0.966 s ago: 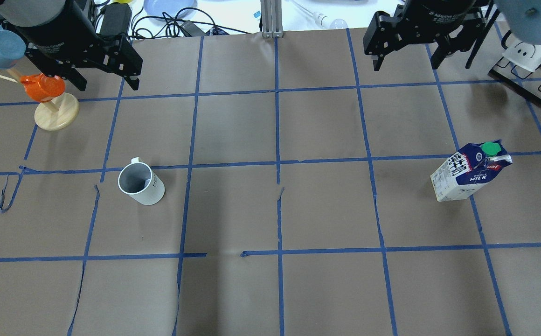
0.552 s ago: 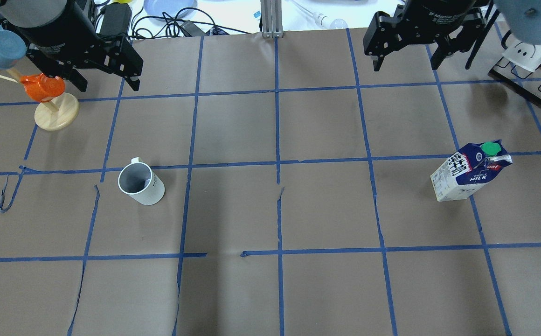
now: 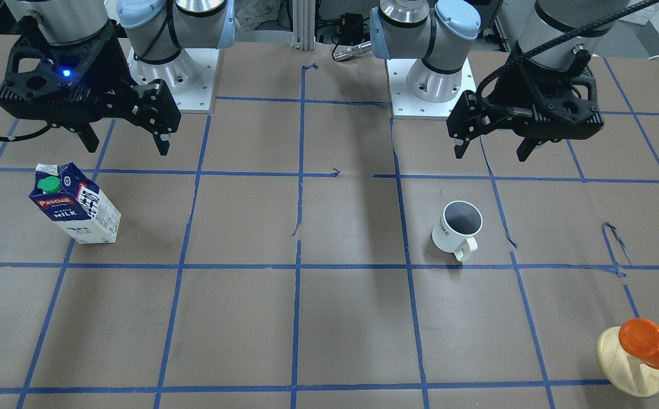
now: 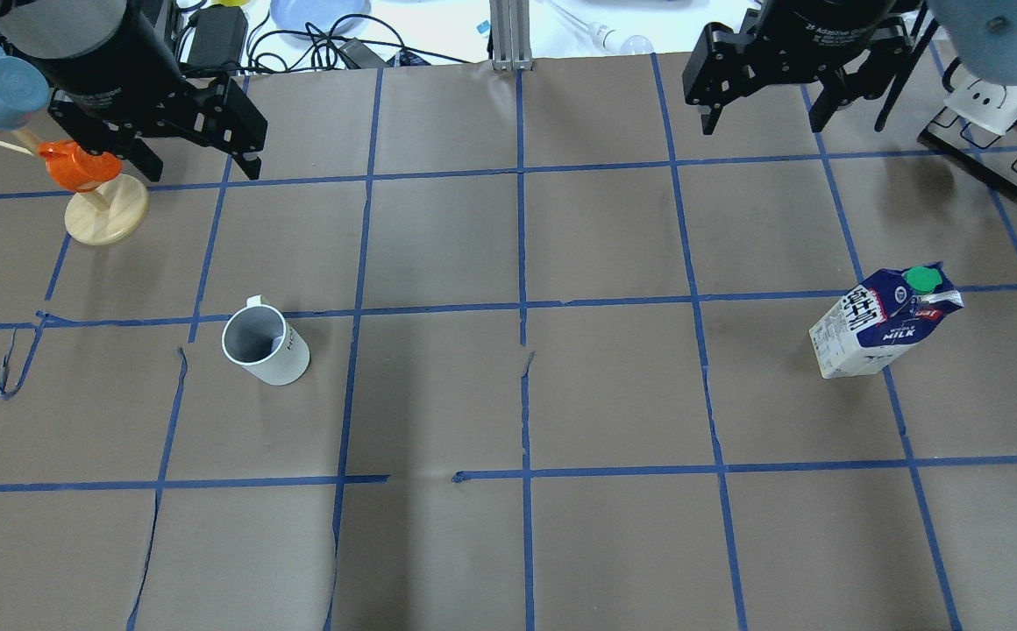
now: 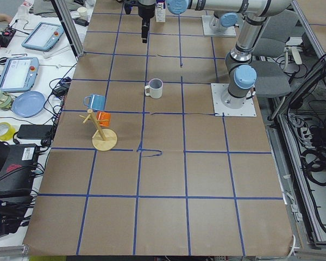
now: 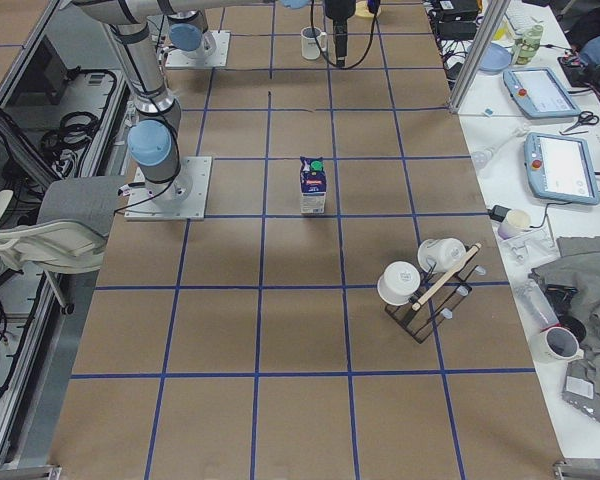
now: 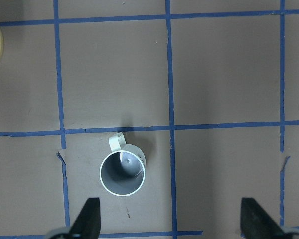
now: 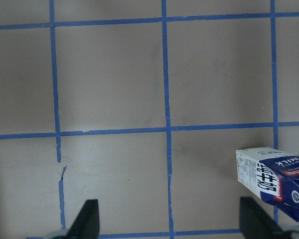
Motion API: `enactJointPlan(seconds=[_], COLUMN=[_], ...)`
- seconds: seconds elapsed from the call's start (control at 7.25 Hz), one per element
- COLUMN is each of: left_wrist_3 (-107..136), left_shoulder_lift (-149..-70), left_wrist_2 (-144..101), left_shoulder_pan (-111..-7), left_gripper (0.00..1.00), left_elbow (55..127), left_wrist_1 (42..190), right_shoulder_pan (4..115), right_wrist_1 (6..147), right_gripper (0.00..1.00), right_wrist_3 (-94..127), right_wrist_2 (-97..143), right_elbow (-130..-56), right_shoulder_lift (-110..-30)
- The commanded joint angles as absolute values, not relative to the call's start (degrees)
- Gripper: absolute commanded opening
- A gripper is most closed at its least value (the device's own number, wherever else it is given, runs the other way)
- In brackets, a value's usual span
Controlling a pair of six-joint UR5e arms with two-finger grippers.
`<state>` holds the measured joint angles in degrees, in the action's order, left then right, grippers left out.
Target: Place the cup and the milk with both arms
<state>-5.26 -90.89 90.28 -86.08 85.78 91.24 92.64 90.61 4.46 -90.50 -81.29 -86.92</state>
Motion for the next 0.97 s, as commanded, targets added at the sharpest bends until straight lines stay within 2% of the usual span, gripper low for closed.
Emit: enactJointPlan(seconds=[0.0,0.41,0.83], left_wrist_3=[-5.2,-9.6,-15.2], left_shoulder_lift=[-91.1,-91.6,-92.5], left_wrist_2=[91.9,91.1,91.0], left_shoulder_pan=[-83.5,-70.7,-69.9], left_gripper=[1.0,1.0,1.0], left_elbow=[88.6,102.1,111.6], left_wrist_1=[93.0,81.9,70.5], right_shoulder_pan=[92.6,92.6,92.5], right_wrist_1=[90.5,90.5,90.5], right_gripper=[1.0,1.0,1.0], right_wrist_3=[4.4,4.4,4.4], right_wrist_2=[-90.6,-90.5,-90.6], right_elbow=[-81.3,-81.6,-81.9], right_shoulder_lift=[-87.0,-87.0,-87.2])
